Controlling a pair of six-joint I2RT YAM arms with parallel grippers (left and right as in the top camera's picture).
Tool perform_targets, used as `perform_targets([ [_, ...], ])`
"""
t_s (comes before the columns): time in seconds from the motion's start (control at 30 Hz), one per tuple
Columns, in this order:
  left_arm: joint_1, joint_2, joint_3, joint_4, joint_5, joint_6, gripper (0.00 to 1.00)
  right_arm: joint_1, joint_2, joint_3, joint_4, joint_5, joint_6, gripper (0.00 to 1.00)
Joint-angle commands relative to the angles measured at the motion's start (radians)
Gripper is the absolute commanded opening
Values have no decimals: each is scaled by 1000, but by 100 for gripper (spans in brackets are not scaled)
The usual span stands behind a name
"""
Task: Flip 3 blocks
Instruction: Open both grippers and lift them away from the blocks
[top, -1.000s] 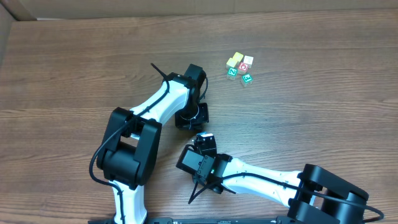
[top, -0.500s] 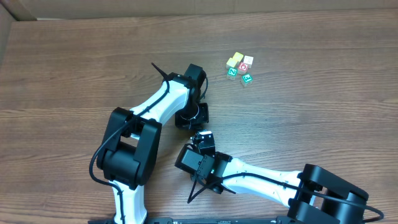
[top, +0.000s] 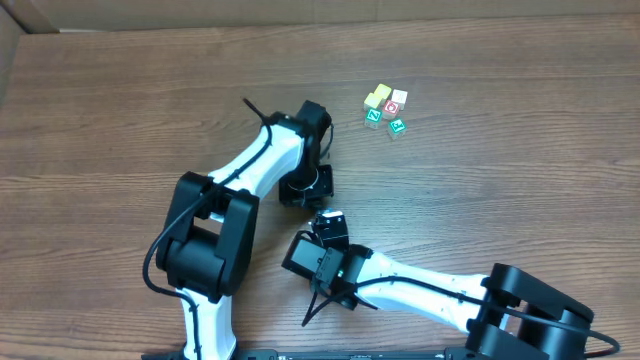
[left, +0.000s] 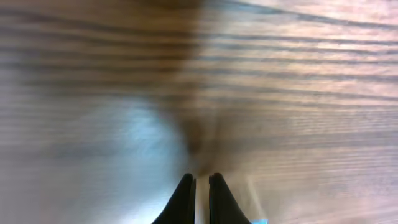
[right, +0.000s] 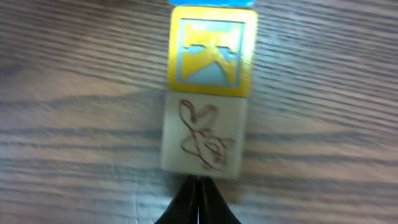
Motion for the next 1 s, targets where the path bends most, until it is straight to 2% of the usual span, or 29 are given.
perform_targets([
  [0.0, 58, -7, 197, -120, -116, 12, 4, -45, -136, 116, -53, 13, -49, 4],
  [0.07, 95, -19, 334, -243, -188, 10, 4, -93, -211, 164, -117, 10, -58, 8],
  [0.13, 122, -24, 413, -313, -207, 8, 4, -141, -264, 182, -160, 10, -58, 15],
  [0.2, 158, -26, 485, -386, -206, 8, 6, -203, -315, 186, -198, 10, -58, 16],
  [0.23, 179, -26, 513, -421, -206, 8, 20, -241, -336, 185, -220, 10, -59, 17],
  [0.3, 211, -26, 531, -460, -206, 8, 72, -313, -367, 185, -256, 10, -84, 21],
  [0.33, 227, -26, 531, -475, -205, 8, 91, -357, -379, 185, -275, 10, -104, 27],
  [0.37, 240, -26, 530, -489, -205, 8, 100, -401, -385, 186, -291, 10, -118, 31],
  [0.6, 277, -26, 514, -525, -202, 8, 100, -672, -367, 185, -325, -43, -256, 69],
  [0.63, 277, -26, 514, -518, -202, 8, 100, -707, -366, 185, -326, -59, -264, 79],
  [0.67, 277, -26, 514, -509, -203, 8, 100, -733, -365, 185, -330, -68, -263, 96],
  [0.7, 277, -26, 514, -496, -202, 8, 100, -761, -365, 185, -340, -79, -262, 100],
  [0.97, 277, -26, 514, -394, -203, 8, 100, -851, -365, 185, -365, -96, -262, 100],
])
